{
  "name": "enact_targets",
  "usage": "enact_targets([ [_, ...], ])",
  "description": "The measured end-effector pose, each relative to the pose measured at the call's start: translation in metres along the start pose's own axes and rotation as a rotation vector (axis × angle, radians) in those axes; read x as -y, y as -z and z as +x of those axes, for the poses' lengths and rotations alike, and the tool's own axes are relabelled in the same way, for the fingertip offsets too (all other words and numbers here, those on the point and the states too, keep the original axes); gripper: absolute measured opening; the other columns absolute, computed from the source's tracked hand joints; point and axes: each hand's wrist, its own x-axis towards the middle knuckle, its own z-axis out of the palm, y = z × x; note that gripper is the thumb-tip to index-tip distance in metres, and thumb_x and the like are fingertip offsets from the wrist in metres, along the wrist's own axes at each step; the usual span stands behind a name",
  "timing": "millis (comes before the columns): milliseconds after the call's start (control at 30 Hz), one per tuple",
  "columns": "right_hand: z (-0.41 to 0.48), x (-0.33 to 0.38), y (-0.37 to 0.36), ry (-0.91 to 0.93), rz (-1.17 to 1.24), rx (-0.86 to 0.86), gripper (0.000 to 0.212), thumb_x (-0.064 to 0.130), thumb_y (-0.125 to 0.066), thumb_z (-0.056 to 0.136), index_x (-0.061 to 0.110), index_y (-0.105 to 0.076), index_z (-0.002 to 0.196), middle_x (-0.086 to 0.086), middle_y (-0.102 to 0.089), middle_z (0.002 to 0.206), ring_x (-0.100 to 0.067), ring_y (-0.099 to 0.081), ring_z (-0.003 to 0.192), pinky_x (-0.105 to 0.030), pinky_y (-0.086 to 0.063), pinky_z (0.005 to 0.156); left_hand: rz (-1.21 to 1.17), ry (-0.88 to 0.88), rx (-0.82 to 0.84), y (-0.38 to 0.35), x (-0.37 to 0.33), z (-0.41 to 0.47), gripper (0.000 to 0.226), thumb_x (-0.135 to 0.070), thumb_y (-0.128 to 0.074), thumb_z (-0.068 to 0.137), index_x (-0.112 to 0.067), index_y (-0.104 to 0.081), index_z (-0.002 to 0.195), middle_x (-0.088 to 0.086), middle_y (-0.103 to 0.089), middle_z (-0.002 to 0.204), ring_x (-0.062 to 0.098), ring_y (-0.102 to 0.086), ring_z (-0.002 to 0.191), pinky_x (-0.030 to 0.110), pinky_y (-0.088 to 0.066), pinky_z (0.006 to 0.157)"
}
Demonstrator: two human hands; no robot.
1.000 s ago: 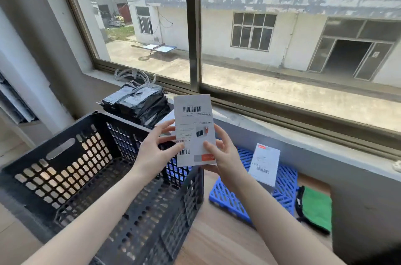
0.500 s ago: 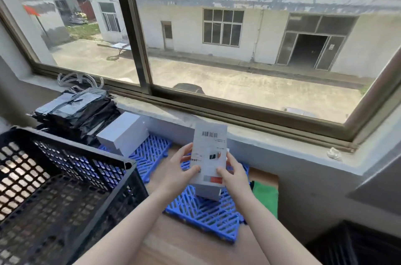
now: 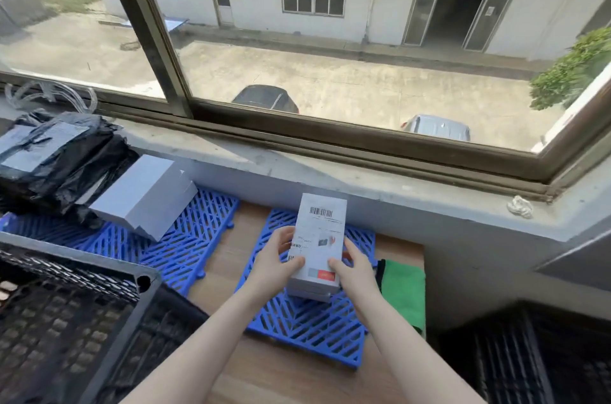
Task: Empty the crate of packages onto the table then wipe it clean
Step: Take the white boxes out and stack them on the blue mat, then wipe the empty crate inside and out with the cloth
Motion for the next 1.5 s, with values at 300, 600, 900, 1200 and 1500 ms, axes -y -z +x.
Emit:
enact_targets([
  [300, 0.021, -0.011, -0.009, -0.025, -0.024, -0.024, 0.05, 0.016, -0.058, 0.093, 0.033, -0.044, 0.138, -0.002, -0.043, 0.123, -0.015, -0.053, 0.108, -0.029, -0.046, 0.089, -0.058, 0.053, 0.016, 0.003, 0.017, 0.019, 0.046, -0.01, -0.063, 0.092, -0.029, -0.05, 0.131, -0.018, -0.056, 0.131, 0.002, -0.052, 0.124, 0.024, -0.044, 0.1],
  [600, 0.024, -0.022, -0.016, -0.024, 0.042, 0.0, 0.053, 0.031, -0.058, 0.088, 0.051, -0.041, 0.135, -0.002, -0.047, 0.132, -0.019, -0.059, 0.112, -0.048, -0.052, 0.093, -0.066, 0.074, 0.057, -0.002, 0.019, 0.015, 0.045, -0.022, -0.055, 0.098, -0.041, -0.037, 0.135, -0.012, -0.052, 0.135, 0.007, -0.055, 0.119, 0.033, -0.05, 0.094],
  [900, -0.002, -0.028, 0.017, 0.031, -0.075, -0.009, 0.058, 0.032, -0.052, 0.097, 0.03, -0.027, 0.15, 0.003, -0.036, 0.138, -0.009, -0.043, 0.115, -0.027, -0.036, 0.096, 0.178, -0.184, -0.258, -0.014, 0.008, 0.001, 0.038, -0.012, -0.064, 0.092, -0.021, -0.056, 0.128, -0.007, -0.056, 0.127, 0.01, -0.05, 0.121, 0.032, -0.042, 0.103],
  [1200, -0.026, -0.068, 0.088, -0.02, -0.303, -0.186, 0.051, 0.026, -0.059, 0.093, 0.021, -0.043, 0.142, -0.006, -0.044, 0.138, -0.021, -0.05, 0.121, -0.036, -0.038, 0.107, 0.503, -0.874, -0.125, -0.09, 0.002, -0.021, 0.025, -0.018, -0.06, 0.087, -0.015, -0.062, 0.112, 0.003, -0.06, 0.118, 0.02, -0.054, 0.114, 0.029, -0.043, 0.099],
  [1500, -0.013, -0.13, 0.127, -0.012, -0.724, -0.154, 0.052, 0.032, -0.058, 0.092, 0.025, -0.045, 0.141, 0.001, -0.034, 0.149, -0.021, -0.036, 0.133, -0.028, -0.029, 0.11, 0.88, -0.304, 0.441, -0.171, 0.042, -0.008, 0.066, -0.033, -0.057, 0.094, -0.024, -0.027, 0.152, -0.006, -0.026, 0.158, 0.02, -0.014, 0.147, 0.033, -0.016, 0.12],
])
